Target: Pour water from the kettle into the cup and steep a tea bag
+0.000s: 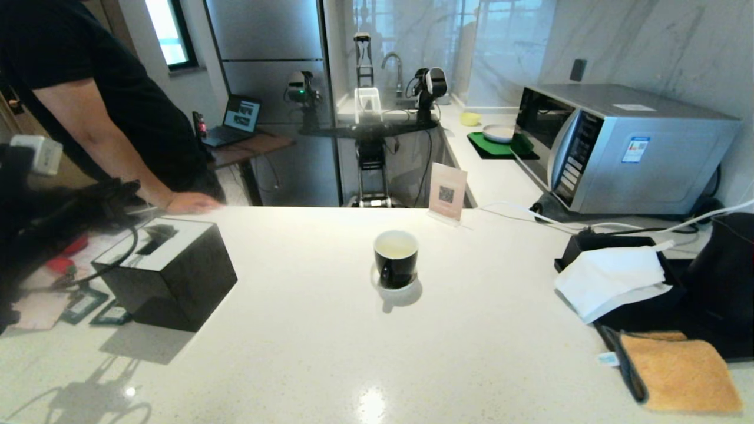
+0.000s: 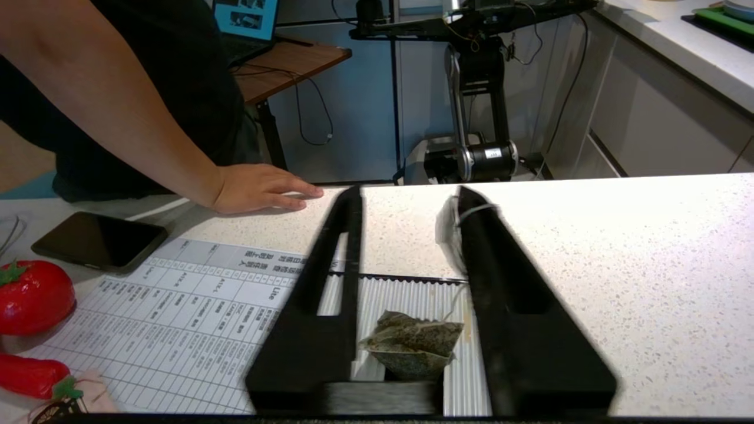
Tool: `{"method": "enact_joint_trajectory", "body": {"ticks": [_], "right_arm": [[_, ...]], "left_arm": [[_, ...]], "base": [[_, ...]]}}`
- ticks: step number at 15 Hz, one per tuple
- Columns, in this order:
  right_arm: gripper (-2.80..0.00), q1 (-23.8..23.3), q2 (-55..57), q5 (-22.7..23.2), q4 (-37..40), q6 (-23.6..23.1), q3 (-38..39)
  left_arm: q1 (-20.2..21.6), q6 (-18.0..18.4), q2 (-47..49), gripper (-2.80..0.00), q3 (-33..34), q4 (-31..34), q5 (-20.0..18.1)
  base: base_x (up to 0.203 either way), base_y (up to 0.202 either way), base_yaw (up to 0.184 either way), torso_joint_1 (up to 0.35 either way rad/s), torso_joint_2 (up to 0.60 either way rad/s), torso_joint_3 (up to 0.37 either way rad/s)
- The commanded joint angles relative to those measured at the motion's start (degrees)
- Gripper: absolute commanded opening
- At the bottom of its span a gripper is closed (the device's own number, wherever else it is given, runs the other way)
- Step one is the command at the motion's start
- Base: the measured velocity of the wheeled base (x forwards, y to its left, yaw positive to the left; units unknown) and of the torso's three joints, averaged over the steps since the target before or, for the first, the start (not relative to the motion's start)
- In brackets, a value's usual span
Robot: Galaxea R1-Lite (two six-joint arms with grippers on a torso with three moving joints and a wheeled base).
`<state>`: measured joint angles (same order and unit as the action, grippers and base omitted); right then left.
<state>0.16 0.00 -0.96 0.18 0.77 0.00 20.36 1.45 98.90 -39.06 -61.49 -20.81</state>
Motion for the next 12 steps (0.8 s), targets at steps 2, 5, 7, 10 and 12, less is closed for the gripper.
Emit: {"method": "enact_joint_trajectory", "body": {"ticks": [2, 5, 7, 10, 12], "right_arm": [[-2.8, 0.0, 0.1, 0.0, 0.0, 0.0, 0.0], [-2.8, 0.0, 0.1, 0.0, 0.0, 0.0, 0.0], [-2.8, 0.0, 0.1, 0.0, 0.0, 0.0, 0.0], [-2.8, 0.0, 0.1, 0.0, 0.0, 0.0, 0.0], [-2.8, 0.0, 0.1, 0.0, 0.0, 0.0, 0.0]], "left_arm": [[0.0, 0.0, -0.1, 0.0, 0.0, -0.5, -0.1], [0.0, 0.1, -0.4, 0.0, 0.1, -0.5, -0.1], [0.0, 0.1, -0.7, 0.0, 0.1, -0.5, 0.0], [0.0, 0.1, -1.3, 0.0, 0.1, -0.5, -0.1], [0.0, 0.0, -1.8, 0.0, 0.1, -0.5, -0.1]], "base": [[0.0, 0.0, 0.0, 0.0, 0.0, 0.0], [0.0, 0.0, 0.0, 0.0, 0.0, 0.0], [0.0, 0.0, 0.0, 0.0, 0.0, 0.0], [0.0, 0.0, 0.0, 0.0, 0.0, 0.0], [0.0, 0.0, 0.0, 0.0, 0.0, 0.0]]}}
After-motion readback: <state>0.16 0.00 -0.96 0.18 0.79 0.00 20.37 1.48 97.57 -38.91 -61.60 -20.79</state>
